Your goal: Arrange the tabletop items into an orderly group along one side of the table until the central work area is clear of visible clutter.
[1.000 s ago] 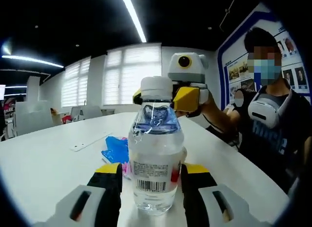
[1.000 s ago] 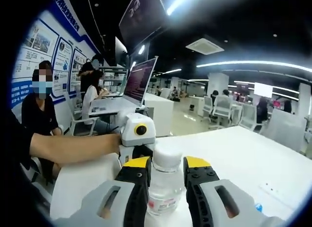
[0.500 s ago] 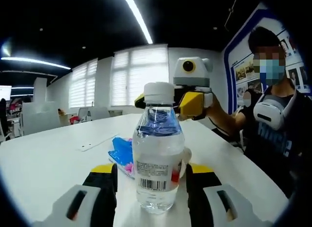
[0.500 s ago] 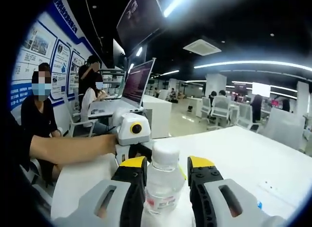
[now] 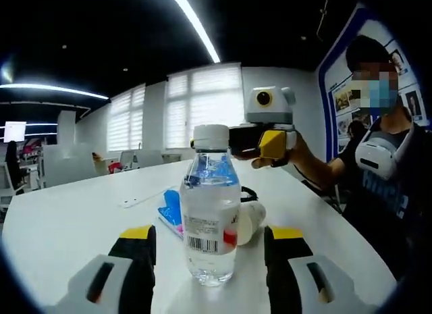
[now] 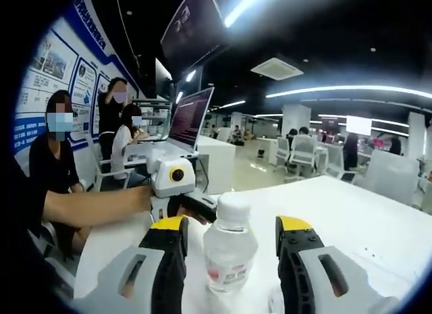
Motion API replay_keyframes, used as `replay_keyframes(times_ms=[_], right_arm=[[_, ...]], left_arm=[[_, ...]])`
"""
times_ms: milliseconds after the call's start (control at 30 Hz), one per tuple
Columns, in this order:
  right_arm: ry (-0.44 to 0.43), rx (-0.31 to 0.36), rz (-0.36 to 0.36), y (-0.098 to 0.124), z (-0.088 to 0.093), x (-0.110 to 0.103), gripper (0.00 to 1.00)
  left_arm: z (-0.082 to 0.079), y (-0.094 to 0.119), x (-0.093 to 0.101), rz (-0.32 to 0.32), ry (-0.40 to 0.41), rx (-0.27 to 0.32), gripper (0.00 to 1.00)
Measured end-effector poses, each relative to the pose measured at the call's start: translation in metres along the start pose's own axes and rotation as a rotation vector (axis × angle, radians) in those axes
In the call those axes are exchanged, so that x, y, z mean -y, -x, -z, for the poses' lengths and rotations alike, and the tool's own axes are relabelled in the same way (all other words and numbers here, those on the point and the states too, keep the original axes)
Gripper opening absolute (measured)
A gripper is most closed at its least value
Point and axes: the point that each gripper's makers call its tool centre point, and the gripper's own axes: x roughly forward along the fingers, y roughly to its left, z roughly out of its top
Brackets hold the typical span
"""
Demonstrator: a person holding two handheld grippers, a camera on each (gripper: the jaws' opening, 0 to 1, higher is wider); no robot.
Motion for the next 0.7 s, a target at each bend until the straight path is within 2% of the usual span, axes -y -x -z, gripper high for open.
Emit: replay_keyframes(times_ms=[67,133,267,467,700], right_arm=[[0.007,0.008,0.004,0.004,-0.001,-0.001,0.52],[0.002,0.020,0.003,0.006,-0.003,-0.002,0.53],[0.014,0.021,0.009,0.009,-0.004,-0.005,0.56],[0.022,0.028,0.020,0.016,-0.004,-0.006,0.58],[0.024,0.031,0.040,0.023,-0.002,-0.002,0.65]], left_arm=[[-0.002,0.001,0.004,-0.016,-0.014,0.007,0.77],[-0.002,0.003,0.007,-0.021,-0.037,-0.006,0.77],[-0.007,0.005,0.012,-0.031,-0.022,0.022,0.78],[-0.007,0.004,0.017,-0.054,-0.013,0.020,0.82],[-0.011,0.002,0.027,-0.096,-0.042,0.006,0.94]])
